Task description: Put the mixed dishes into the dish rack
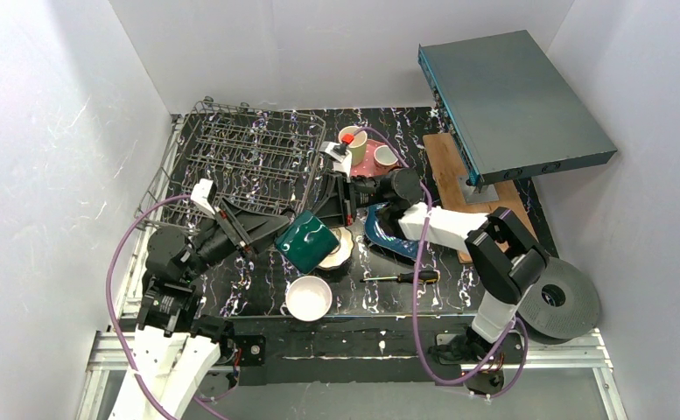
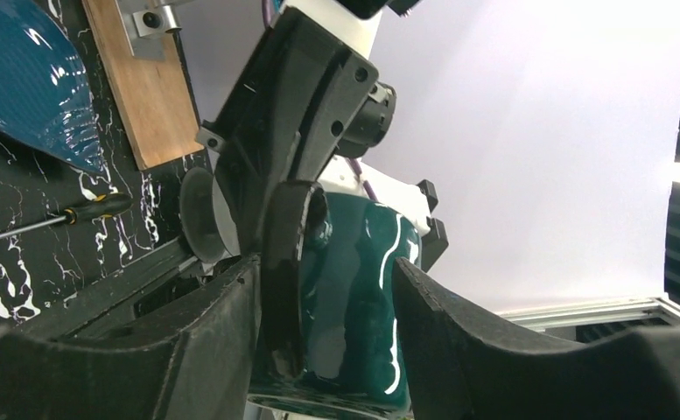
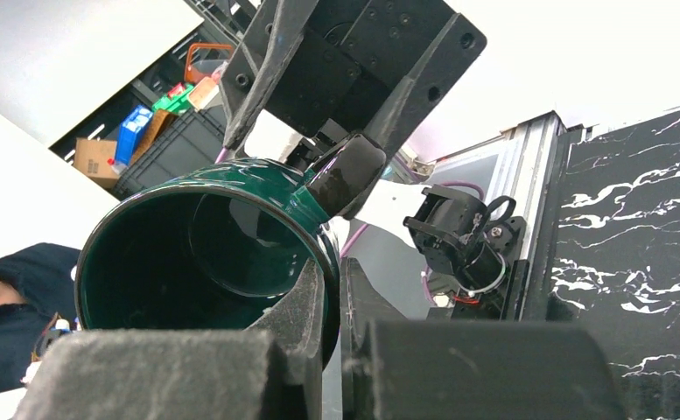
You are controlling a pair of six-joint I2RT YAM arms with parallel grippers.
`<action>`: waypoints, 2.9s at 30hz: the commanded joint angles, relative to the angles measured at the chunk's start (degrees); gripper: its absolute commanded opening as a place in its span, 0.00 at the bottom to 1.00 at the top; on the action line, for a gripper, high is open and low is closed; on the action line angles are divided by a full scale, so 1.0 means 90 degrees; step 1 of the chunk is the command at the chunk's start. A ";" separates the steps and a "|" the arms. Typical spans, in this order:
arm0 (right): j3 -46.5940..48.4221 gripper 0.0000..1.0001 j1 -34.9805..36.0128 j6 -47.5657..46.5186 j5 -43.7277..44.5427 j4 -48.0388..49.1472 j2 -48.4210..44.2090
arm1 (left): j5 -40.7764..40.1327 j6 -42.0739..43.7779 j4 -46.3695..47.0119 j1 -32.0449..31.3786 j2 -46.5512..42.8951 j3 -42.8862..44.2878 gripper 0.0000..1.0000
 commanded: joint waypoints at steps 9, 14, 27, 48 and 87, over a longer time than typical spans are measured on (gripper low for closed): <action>0.1080 0.01 0.0047 -0.0493 -0.0723 0.0765 0.0254 | 0.0107 0.0053 0.0108 -0.0028 -0.0464 0.0068 0.44; 0.1055 0.01 0.0096 -0.0951 -0.0469 0.0146 0.0126 | 0.0101 0.0026 0.0274 -0.0027 -0.0315 0.0124 0.44; 0.0777 0.01 0.0378 -0.1050 0.0734 0.0077 0.0219 | -0.0538 -0.0572 0.1621 -0.0030 -0.0345 -0.0581 0.25; -0.0228 0.78 -0.0447 -0.2999 0.2396 -0.4541 -0.1117 | -0.1595 0.1287 -0.2495 -0.0030 0.0104 0.1427 0.00; 0.0096 0.86 -0.0748 -0.6530 0.5999 -1.0842 -0.3368 | -0.3869 0.5662 -0.6388 0.0776 0.8479 0.6500 0.00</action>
